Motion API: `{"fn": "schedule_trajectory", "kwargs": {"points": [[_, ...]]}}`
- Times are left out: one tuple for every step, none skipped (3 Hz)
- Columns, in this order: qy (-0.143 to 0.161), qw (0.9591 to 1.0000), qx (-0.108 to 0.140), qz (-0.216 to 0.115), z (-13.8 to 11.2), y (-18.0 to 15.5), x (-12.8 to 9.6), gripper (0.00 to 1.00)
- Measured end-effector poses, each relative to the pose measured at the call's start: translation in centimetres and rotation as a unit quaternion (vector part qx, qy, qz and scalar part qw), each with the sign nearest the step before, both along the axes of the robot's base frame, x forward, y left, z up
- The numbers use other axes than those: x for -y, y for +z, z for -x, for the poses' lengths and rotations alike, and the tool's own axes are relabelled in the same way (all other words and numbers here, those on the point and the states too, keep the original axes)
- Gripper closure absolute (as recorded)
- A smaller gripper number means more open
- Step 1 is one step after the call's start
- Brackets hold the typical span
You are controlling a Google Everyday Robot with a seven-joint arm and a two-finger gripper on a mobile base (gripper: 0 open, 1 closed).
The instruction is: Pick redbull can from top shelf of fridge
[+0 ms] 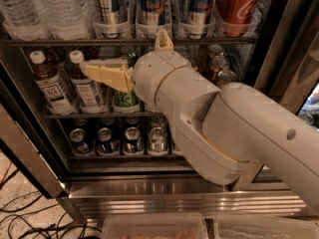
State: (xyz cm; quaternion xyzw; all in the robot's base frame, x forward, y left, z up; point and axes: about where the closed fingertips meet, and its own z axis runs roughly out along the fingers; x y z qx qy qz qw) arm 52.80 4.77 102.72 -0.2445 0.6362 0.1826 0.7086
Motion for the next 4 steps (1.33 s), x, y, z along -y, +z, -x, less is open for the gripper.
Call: {"fn": "schedule_trajectory", "kwargs": {"points": [[-0.018, 0.9998, 0.006, 0.009, 1.37, 0.21, 0.34, 0.0], [-0.031, 0.9994, 0.01, 0.01, 1.89, 0.44, 0.87, 0.0], [-0.012, 0.9998, 0.003, -0.014, 1.38, 0.7, 0.08, 0.0], [-0.011, 0.9998, 0.003, -0.014, 1.38, 0.71, 0.03, 0.0]]}}
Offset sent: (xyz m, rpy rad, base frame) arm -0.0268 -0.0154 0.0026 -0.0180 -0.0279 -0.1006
